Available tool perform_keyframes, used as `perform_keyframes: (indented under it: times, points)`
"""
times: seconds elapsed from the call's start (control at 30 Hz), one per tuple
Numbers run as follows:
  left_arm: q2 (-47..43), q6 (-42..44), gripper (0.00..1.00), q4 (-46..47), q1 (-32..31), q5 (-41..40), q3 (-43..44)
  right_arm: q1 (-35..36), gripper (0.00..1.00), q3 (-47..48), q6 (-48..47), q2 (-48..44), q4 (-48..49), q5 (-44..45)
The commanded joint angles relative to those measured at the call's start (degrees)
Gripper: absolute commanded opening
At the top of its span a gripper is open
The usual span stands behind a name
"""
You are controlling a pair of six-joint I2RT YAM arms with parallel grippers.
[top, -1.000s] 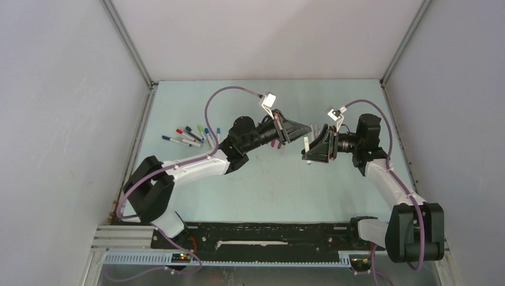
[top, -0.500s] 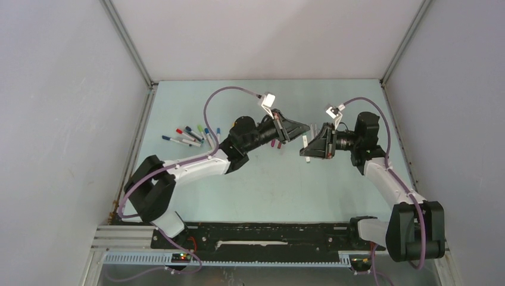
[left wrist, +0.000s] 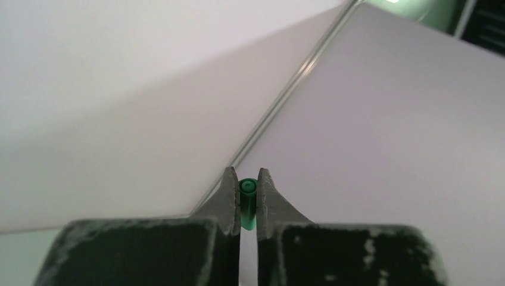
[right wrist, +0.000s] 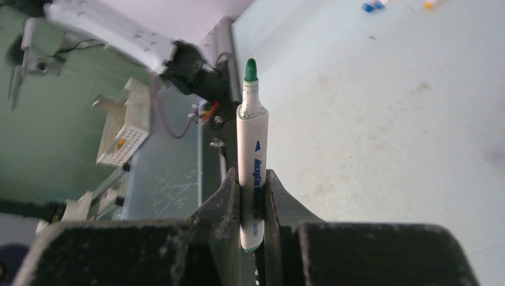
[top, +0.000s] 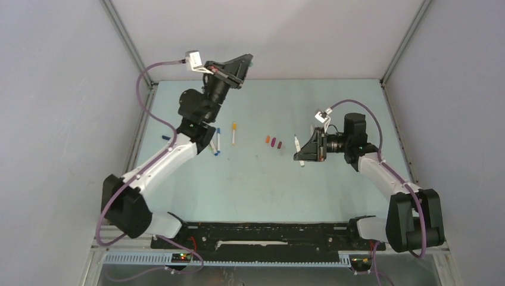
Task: Open the pen caps
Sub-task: Open the pen cap from the pen, then place the pen cap at the center of the board, then place the pen at the center of the board.
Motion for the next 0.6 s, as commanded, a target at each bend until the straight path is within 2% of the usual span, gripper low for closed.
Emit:
perform_keyframes:
  times: [0.0, 0.03, 0.07, 0.23, 0.4, 0.57]
  points:
    - [-4.41, 0.03, 0.0, -0.17, -0.75, 0.89, -4.2, -0.48, 0.0, 6.48, -20.45, -1.71, -21.95, 20.7]
    - [-5.2, -0.03, 0.0, -4.23, -0.73, 3.36, -5.51, -1.45, 0.0, 6.41, -21.1, -2.22, -22.47, 30.53]
    - [-5.84, 0.05, 0.0, -7.43, -0.73, 5.05, -6.74, -3.1, 0.0, 6.16, -20.97, -2.23, -22.1, 35.52]
    - [-5.68, -0.14, 0.0, -23.05, -1.59, 11.3, -13.11, -12.29, 0.0, 5.56, -15.54, 1.38, -20.21, 47.65]
    - [0.71, 4.09, 0.0, -34.83, -6.09, 9.77, -11.21, -14.32, 0.0, 5.56, -13.59, 4.09, -19.21, 55.74]
    - [11.43, 8.96, 0.0, -47.35, -10.76, 6.08, -0.83, -17.67, 0.01, 7.61, -11.1, 10.99, -19.8, 55.53]
